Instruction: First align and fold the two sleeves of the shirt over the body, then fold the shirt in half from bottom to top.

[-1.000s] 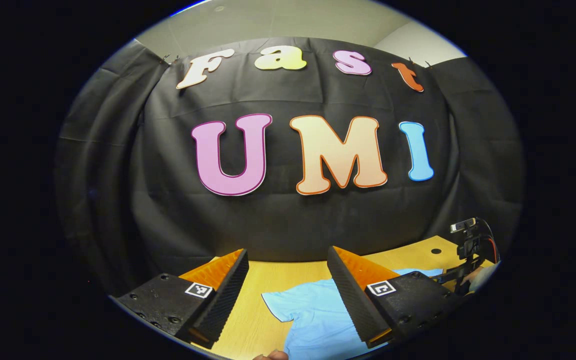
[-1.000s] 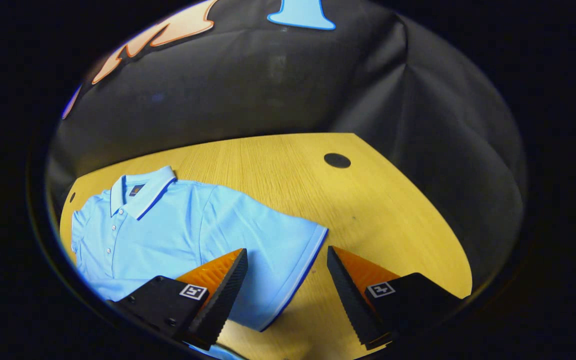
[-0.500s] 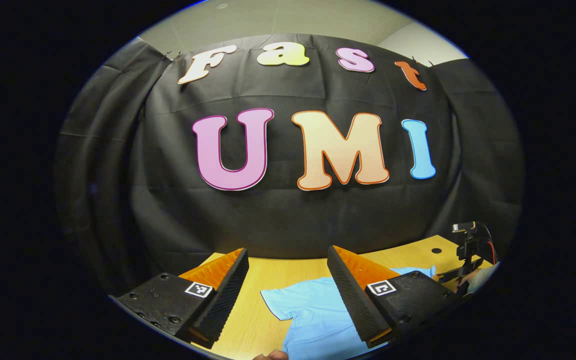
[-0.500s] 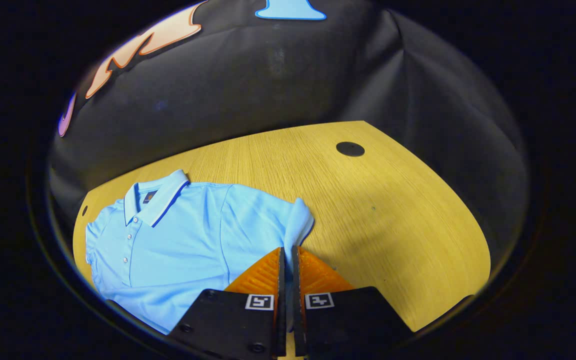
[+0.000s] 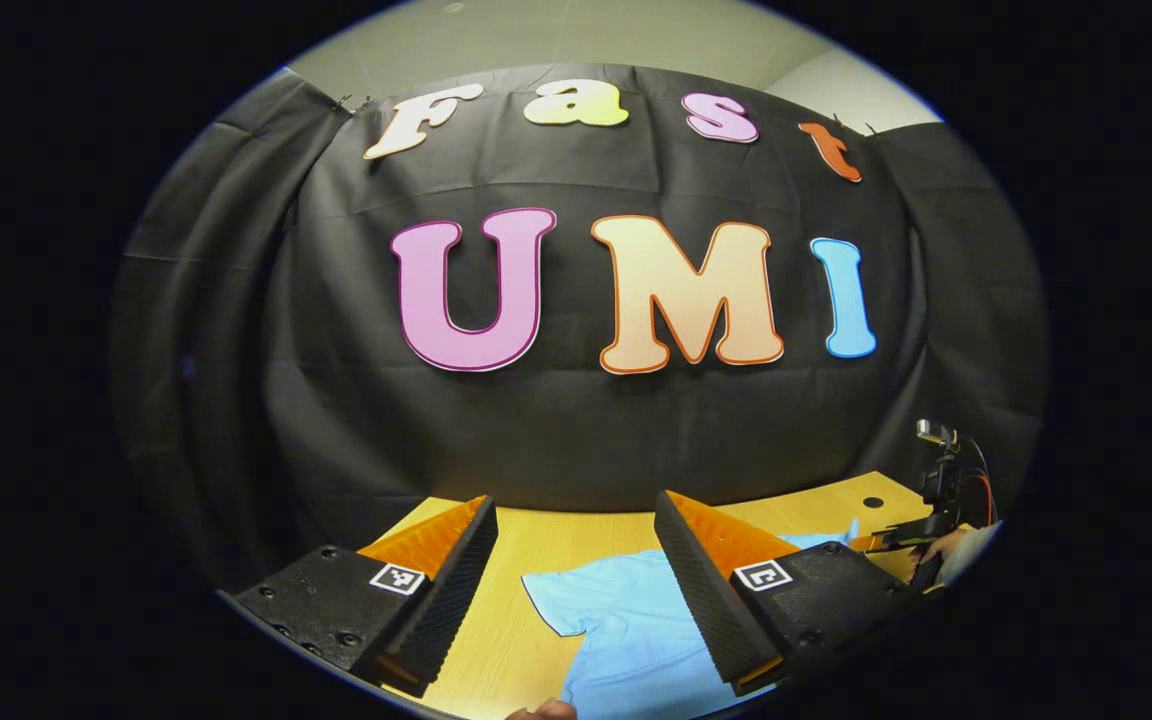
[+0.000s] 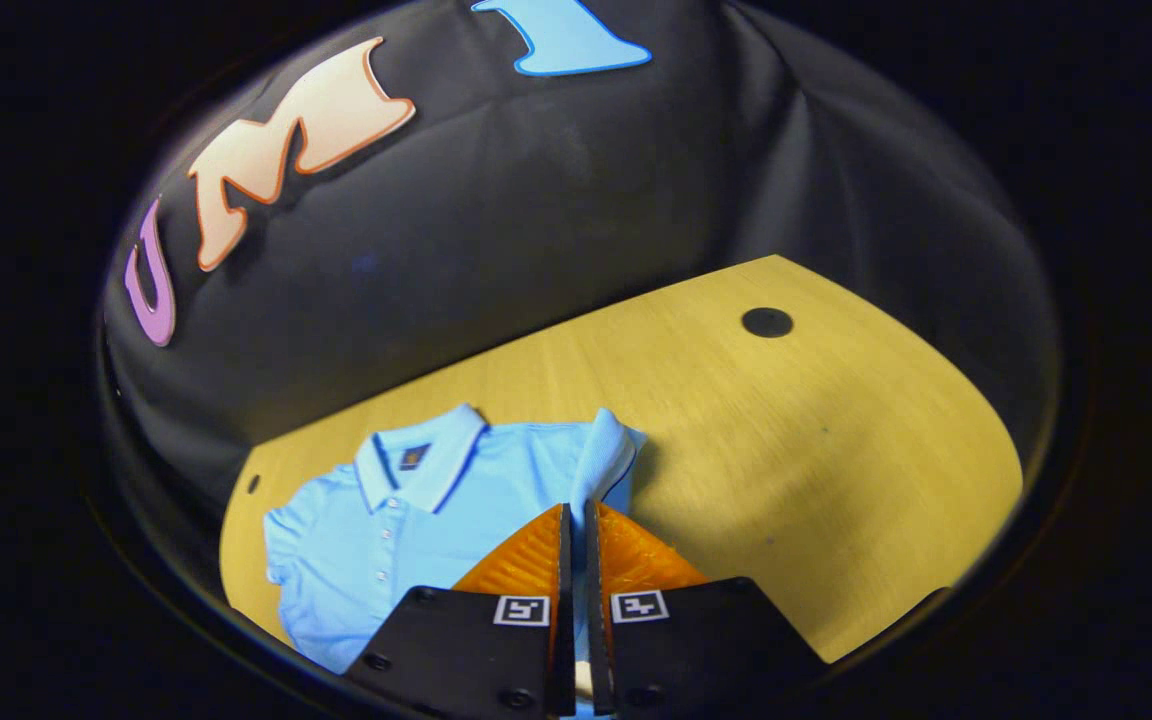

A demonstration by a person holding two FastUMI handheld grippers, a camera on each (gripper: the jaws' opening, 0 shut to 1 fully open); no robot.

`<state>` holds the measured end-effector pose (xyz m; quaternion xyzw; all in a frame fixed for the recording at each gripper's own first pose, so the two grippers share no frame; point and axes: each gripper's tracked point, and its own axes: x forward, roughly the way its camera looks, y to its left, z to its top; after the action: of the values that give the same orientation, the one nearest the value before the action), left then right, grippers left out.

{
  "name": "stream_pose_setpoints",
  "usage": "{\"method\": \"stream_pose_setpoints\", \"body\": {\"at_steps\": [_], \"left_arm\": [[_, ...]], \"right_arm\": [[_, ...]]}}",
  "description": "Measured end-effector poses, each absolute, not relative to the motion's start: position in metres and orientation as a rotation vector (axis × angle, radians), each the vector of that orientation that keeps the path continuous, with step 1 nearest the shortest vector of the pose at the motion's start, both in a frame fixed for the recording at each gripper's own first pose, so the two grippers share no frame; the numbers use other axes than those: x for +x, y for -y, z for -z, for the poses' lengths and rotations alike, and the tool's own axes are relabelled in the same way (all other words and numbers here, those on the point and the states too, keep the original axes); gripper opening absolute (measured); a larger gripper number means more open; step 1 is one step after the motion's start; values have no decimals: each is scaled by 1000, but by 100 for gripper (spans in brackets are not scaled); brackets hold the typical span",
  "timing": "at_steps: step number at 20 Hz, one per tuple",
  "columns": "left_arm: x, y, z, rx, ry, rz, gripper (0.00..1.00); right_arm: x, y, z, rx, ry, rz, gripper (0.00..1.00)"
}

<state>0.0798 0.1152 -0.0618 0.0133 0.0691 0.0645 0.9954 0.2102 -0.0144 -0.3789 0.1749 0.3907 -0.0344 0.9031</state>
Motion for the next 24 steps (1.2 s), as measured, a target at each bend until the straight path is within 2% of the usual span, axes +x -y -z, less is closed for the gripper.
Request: {"method": "stream_pose_setpoints", "body": {"at_steps": [2,4,5,12,13,14,18,20,21,24], "left_arm": [[81,-116,62,29,-137,-128,96],[80,-118,65,33,-141,-130,93],[80,-120,67,35,-146,-134,96],[76,-135,87,33,-187,-164,96],[77,-137,90,24,-191,-170,93],[79,-141,92,21,-191,-178,96],[92,-151,106,25,-202,-201,96],[101,-153,119,20,-223,-202,99],[107,-153,127,18,-238,-200,96],[128,-156,156,-6,-286,-196,95]], "right_arm": [[213,-8,376,409,-802,39,8],[213,-33,381,452,-815,10,8],[213,-43,386,466,-829,-2,8],[208,-88,420,497,-901,-56,8],[213,-89,424,489,-886,-60,8],[214,-90,413,478,-859,-73,25],[210,-78,389,423,-815,-90,95],[207,-71,372,380,-779,-102,97],[205,-69,363,359,-761,-110,97],[191,-61,342,297,-730,-127,97]]}}
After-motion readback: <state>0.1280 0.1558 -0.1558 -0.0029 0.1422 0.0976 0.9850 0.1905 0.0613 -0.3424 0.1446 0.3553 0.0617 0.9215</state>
